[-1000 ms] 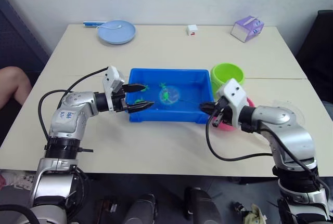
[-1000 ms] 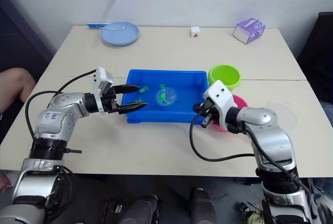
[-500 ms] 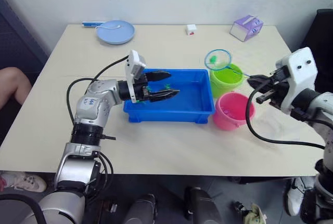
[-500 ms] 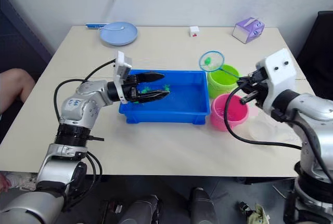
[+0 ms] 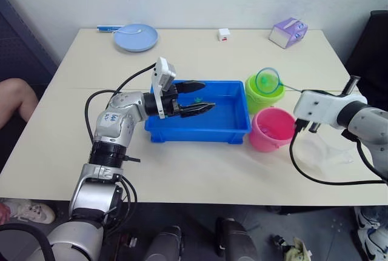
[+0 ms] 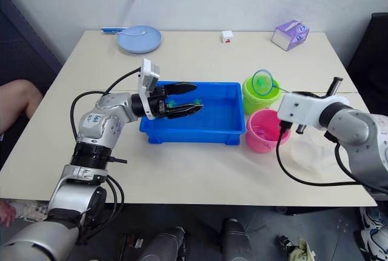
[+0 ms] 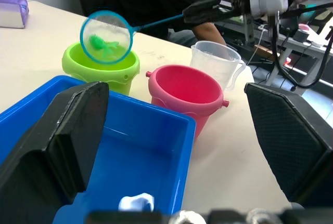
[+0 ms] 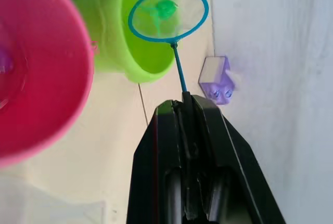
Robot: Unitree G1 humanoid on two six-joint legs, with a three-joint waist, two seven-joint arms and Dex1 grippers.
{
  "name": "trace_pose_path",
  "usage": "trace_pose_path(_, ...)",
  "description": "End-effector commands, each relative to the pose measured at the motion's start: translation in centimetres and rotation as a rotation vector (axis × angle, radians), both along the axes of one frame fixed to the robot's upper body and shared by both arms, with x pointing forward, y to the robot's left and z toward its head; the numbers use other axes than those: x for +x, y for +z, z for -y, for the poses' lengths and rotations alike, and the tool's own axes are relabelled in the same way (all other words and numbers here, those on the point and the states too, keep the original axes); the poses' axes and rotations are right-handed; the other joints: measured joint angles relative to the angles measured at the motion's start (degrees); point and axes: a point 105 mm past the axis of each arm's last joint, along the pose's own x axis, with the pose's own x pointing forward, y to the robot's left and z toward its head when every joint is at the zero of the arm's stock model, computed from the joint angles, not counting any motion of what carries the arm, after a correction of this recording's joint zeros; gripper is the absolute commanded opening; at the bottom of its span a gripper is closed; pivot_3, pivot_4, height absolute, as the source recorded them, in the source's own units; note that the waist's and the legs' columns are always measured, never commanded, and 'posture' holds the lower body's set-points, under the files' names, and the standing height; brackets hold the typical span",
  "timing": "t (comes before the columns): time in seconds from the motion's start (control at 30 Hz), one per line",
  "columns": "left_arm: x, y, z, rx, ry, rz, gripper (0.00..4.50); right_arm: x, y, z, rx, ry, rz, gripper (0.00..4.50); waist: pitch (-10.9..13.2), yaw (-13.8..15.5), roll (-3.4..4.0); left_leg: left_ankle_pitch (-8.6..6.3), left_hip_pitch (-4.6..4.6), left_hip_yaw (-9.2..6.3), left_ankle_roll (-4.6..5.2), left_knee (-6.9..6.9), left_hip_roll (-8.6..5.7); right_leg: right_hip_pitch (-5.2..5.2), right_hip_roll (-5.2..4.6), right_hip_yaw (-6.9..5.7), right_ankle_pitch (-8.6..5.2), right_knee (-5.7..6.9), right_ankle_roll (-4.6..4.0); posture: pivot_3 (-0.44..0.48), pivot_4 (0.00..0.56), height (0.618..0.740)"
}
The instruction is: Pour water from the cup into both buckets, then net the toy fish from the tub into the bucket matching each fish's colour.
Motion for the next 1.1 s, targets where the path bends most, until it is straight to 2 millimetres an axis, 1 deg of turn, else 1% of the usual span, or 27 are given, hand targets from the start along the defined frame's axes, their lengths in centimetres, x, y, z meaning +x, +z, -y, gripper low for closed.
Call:
trace_pose_path(0.03,0.1,1.3,-0.7,-0.008,0.025,0.054,4.50,0.4,2.8,0.5,-0.170,0.045,0.145,0.76,0.0,-0.1,0.00,0.00,0.00,0.00,0.00,0.00,0.01,0.00,0.01,-0.03,0.00,-0.01,0.00,0.000,0.150,0.740)
trace_pose_path(0.13,0.2,1.2,-1.0,-0.006,0.037,0.054,4.50,0.7,3.2,1.2,-0.183,0.032,0.166,0.76,0.0,-0.1,0.00,0.00,0.00,0.00,0.00,-0.01,0.04,0.00,0.02,-0.05,0.00,-0.01,0.00,0.000,0.150,0.740)
trace_pose_path(0.2,0.3,1.2,-1.2,-0.004,0.043,0.053,4.50,0.8,2.9,1.1,-0.149,0.039,0.154,0.76,0.0,-0.1,0.00,0.00,0.00,0.00,0.00,-0.01,0.05,0.01,0.03,-0.05,0.00,-0.02,0.00,0.000,0.150,0.740)
trace_pose_path(0.27,0.6,0.9,-1.5,0.018,0.064,0.060,4.50,0.9,3.1,0.8,-0.174,0.061,0.178,0.76,0.0,-0.1,0.00,0.00,0.00,0.00,0.00,0.00,0.05,0.01,0.03,-0.05,0.00,-0.02,0.00,0.000,0.150,0.740)
trace_pose_path(0.3,0.7,0.8,-1.7,0.020,0.069,0.059,4.50,0.9,3.0,0.6,-0.172,0.066,0.171,0.76,0.0,-0.1,0.00,0.00,0.00,0.00,0.00,-0.01,0.04,0.01,0.02,-0.05,0.00,-0.01,0.00,0.000,0.150,0.740)
trace_pose_path(0.33,0.7,0.8,-1.8,0.022,0.072,0.059,4.50,0.8,2.6,0.5,-0.194,0.078,0.152,0.76,0.0,-0.1,0.00,0.00,0.00,0.00,0.00,0.00,0.05,0.01,0.03,-0.05,0.00,-0.01,0.00,0.000,0.150,0.740)
trace_pose_path(0.4,0.6,0.8,-1.9,0.021,0.071,0.058,4.50,0.7,1.6,0.3,-0.173,0.092,0.104,0.76,0.0,-0.1,0.00,0.00,0.00,0.00,0.00,-0.01,0.05,0.01,0.03,-0.05,0.00,-0.01,0.00,0.000,0.150,0.740)
trace_pose_path(0.5,0.6,0.3,-2.3,0.053,0.081,0.059,4.50,1.1,3.8,1.1,0.013,0.026,0.202,0.76,0.0,-0.1,0.00,0.00,0.00,-0.01,0.00,0.01,0.06,0.04,0.03,-0.09,0.00,-0.02,0.00,0.000,0.150,0.740)
trace_pose_path(0.53,0.6,0.0,-2.5,0.068,0.089,0.061,4.50,1.1,4.2,0.9,0.096,0.023,0.206,0.76,0.0,-0.1,0.00,0.00,0.00,-0.01,0.00,0.00,0.04,0.03,0.02,-0.09,0.00,0.00,0.00,0.000,0.150,0.740)
trace_pose_path(0.6,0.6,-0.7,-3.2,0.092,0.110,0.056,4.50,0.9,4.0,-0.7,0.264,0.071,0.150,0.76,0.0,-0.2,0.01,0.00,0.00,-0.02,0.00,0.02,0.06,0.04,0.03,-0.09,0.00,-0.01,0.00,0.000,0.150,0.740)
trace_pose_path(0.63,0.6,-0.9,-3.5,0.098,0.122,0.050,4.50,0.6,3.5,-2.1,0.365,0.110,0.094,0.76,0.0,-0.3,0.01,0.00,0.01,-0.02,0.00,0.00,0.07,0.04,0.04,-0.10,0.00,-0.01,0.00,0.000,0.150,0.740)
trace_pose_path(0.67,0.5,-1.4,-4.3,0.110,0.148,0.036,4.50,0.4,3.0,-4.0,0.534,0.141,0.032,0.76,0.0,-0.4,0.01,0.00,0.01,-0.05,-0.01,0.00,0.13,0.05,0.07,-0.11,0.00,-0.02,0.00,0.000,0.150,0.740)
trace_pose_path(0.7,0.5,-1.8,-4.9,0.118,0.166,0.027,4.50,0.2,2.7,-5.4,0.645,0.162,-0.020,0.76,0.0,-0.7,0.01,-0.01,0.01,-0.07,-0.02,0.01,0.15,0.05,0.08,-0.11,0.00,-0.01,-0.01,0.000,0.150,0.740)
trace_pose_path(0.77,0.3,-2.3,-5.9,0.135,0.192,0.010,4.50,-0.2,1.6,-7.5,0.745,0.180,-0.140,0.76,0.0,-1.1,0.04,-0.04,0.02,-0.16,-0.08,0.02,0.24,0.08,0.12,0.04,0.00,0.01,-0.03,0.000,0.150,0.740)
trace_pose_path(0.83,-0.1,-2.6,-6.7,0.145,0.206,0.000,4.50,-0.6,0.7,-9.2,0.787,0.196,-0.241,0.76,0.0,-1.2,0.04,-0.03,0.00,-0.17,-0.07,0.03,0.19,0.07,0.10,0.09,-0.01,0.03,-0.04,0.000,0.150,0.740)
trace_pose_path(0.9,-0.3,-2.6,-7.2,0.151,0.216,-0.001,4.50,-0.8,0.4,-10.0,0.804,0.199,-0.291,0.76,0.0,-1.0,0.05,-0.03,-0.02,-0.18,-0.06,0.04,0.15,0.08,0.06,0.10,0.00,0.06,-0.04,0.000,0.150,0.740)
trace_pose_path(0.93,-0.4,-2.6,-7.3,0.154,0.221,-0.001,4.50,-0.9,0.3,-10.2,0.806,0.195,-0.304,0.76,0.0,-0.8,0.05,-0.03,-0.03,-0.23,-0.05,0.04,0.11,0.11,0.03,0.06,0.00,0.04,-0.03,0.000,0.150,0.740)
trace_pose_path(1.0,-0.5,-2.4,-7.7,0.156,0.244,0.007,4.50,-0.6,-0.3,-10.3,0.751,0.186,-0.317,0.76,0.0,-0.1,0.04,-0.02,-0.03,-0.24,-0.03,0.06,0.06,0.12,0.00,0.05,0.00,0.00,-0.03,0.000,0.150,0.740)
trace_pose_path(1.1,-0.7,-2.4,-8.2,0.153,0.276,0.011,4.50,1.1,-0.6,-9.2,0.580,0.145,-0.230,0.76,0.0,0.0,0.05,-0.02,-0.02,-0.23,-0.02,0.06,0.04,0.13,-0.01,0.05,0.00,0.00,-0.03,0.000,0.150,0.740)
